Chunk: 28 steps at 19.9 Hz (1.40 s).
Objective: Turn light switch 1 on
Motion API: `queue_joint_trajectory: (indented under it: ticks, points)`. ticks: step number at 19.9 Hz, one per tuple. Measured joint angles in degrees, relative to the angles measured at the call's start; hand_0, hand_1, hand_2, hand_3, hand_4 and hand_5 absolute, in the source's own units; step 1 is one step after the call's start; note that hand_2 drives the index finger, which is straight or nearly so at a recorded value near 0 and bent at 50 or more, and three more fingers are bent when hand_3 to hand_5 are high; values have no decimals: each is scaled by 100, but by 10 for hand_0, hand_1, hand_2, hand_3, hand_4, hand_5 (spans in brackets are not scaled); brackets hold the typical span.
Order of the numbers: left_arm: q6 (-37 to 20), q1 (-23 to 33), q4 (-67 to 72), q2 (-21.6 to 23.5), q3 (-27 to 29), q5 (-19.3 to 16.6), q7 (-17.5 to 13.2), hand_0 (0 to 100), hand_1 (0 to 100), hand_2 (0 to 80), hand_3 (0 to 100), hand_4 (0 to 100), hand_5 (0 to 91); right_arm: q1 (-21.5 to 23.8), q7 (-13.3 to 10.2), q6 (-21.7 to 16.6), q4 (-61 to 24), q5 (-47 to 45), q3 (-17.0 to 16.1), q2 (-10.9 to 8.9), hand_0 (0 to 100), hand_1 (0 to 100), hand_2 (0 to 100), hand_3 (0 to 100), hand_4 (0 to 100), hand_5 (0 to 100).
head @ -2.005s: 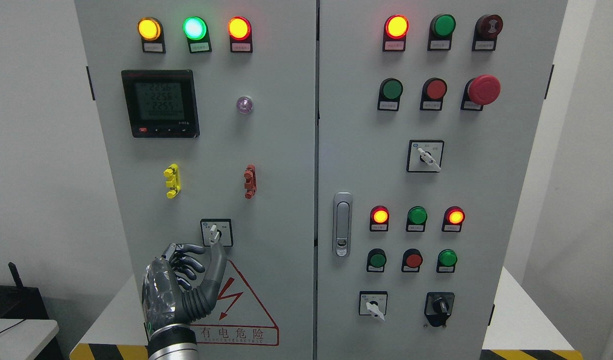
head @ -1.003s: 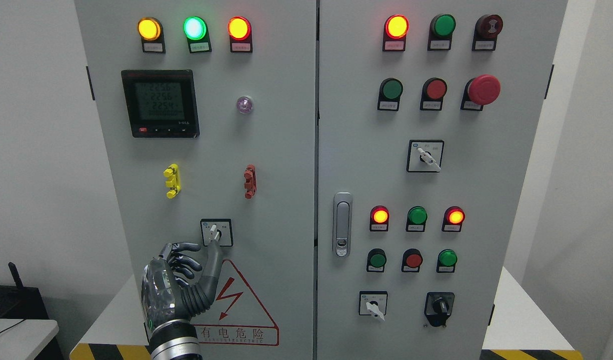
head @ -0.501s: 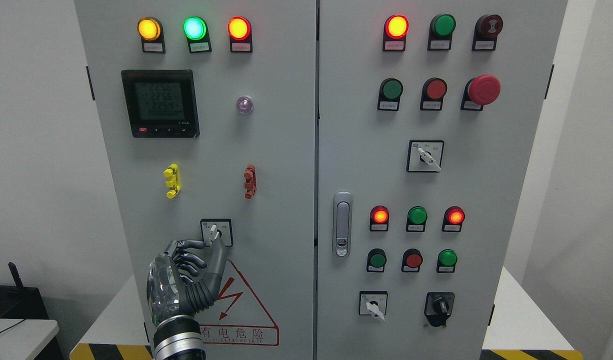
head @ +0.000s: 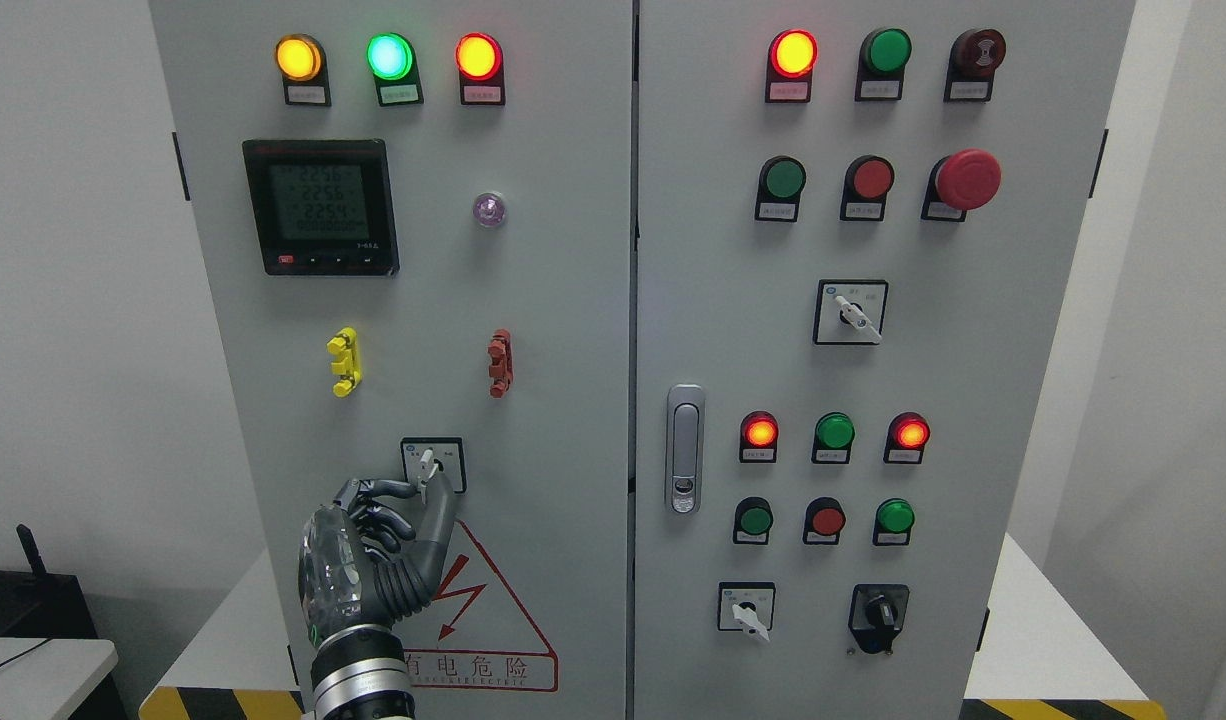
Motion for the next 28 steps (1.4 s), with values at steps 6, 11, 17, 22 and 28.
queue_joint_trajectory:
  ticks: [6, 11, 17, 22, 28]
  points:
    - [28, -32, 8, -3, -5, 13, 0, 257, 493, 539, 879, 894, 813, 0, 15, 0, 0, 0, 0, 0, 120, 389, 0, 0, 0, 0]
    - [61, -60, 9, -7, -14, 16, 0, 257, 489, 550, 885, 901, 816, 0, -1, 0, 0, 0, 0, 0, 120, 389, 0, 0, 0, 0]
    - [109, -86, 6, -12, -31, 17, -2, 253, 481, 563, 896, 905, 821, 0, -2, 0, 0, 0, 0, 0, 120, 389, 0, 0, 0, 0]
    - [179, -115, 4, -16, -41, 18, -6, 234, 472, 566, 899, 909, 821, 0, -2, 0, 0, 0, 0, 0, 120, 389, 0, 0, 0, 0]
    - [271, -171, 5, -20, -48, 18, -6, 219, 476, 567, 904, 910, 825, 0, -2, 0, 0, 0, 0, -1, 120, 389, 0, 0, 0, 0]
